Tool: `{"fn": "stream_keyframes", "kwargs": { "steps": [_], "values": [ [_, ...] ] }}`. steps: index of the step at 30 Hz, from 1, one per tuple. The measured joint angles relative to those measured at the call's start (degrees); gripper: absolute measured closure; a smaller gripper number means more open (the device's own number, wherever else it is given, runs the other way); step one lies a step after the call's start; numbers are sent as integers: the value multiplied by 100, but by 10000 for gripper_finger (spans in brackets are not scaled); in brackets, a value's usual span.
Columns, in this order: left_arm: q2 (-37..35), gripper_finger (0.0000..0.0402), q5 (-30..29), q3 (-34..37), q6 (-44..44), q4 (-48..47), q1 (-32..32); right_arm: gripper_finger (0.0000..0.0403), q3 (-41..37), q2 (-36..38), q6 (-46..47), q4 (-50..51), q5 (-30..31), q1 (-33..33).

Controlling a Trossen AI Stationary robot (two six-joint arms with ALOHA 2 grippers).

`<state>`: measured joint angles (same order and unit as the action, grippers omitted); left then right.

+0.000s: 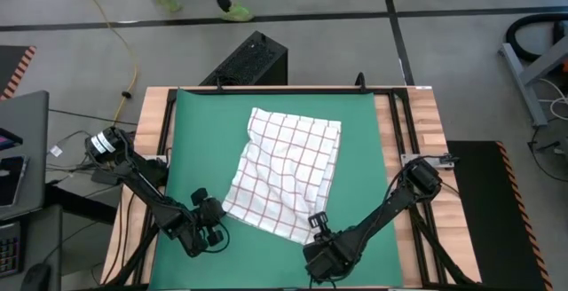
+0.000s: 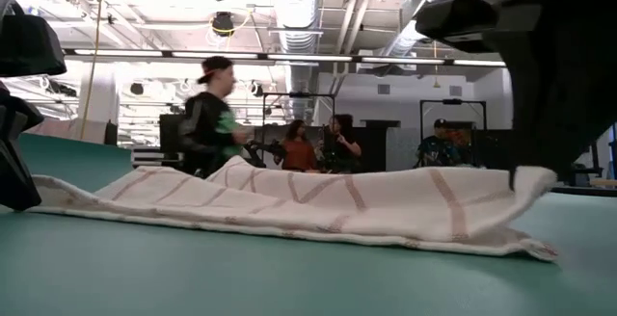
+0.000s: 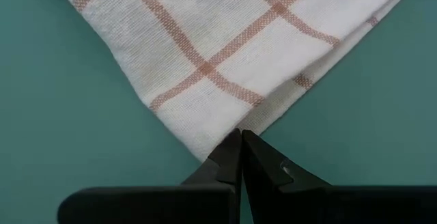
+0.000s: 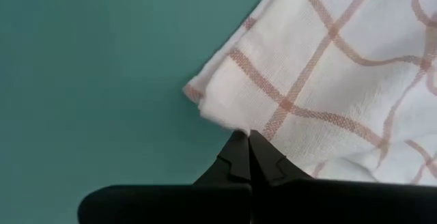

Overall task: Roll towel
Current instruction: Roll the white stripe towel

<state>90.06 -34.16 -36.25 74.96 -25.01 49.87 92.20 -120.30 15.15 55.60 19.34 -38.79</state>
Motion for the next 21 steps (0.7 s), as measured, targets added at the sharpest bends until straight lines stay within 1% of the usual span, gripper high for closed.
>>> {"fn": "stream_keyframes", "kwargs": {
  "steps": [3, 13, 17, 21],
  "values": [
    [0, 401, 6, 0, 33, 23, 0, 396, 0, -1, -11, -54, -1, 4],
    [-5, 401, 43, 0, 32, 43, 0, 357, 0, 1, -154, -245, -56, 2],
    [-97, 401, 107, 4, 28, 52, 0, 349, 2, 1, -155, -244, -190, 2],
    [-248, 401, 155, 4, 32, 53, 0, 343, 2, 1, -110, -245, -202, 2]
  ]
}}
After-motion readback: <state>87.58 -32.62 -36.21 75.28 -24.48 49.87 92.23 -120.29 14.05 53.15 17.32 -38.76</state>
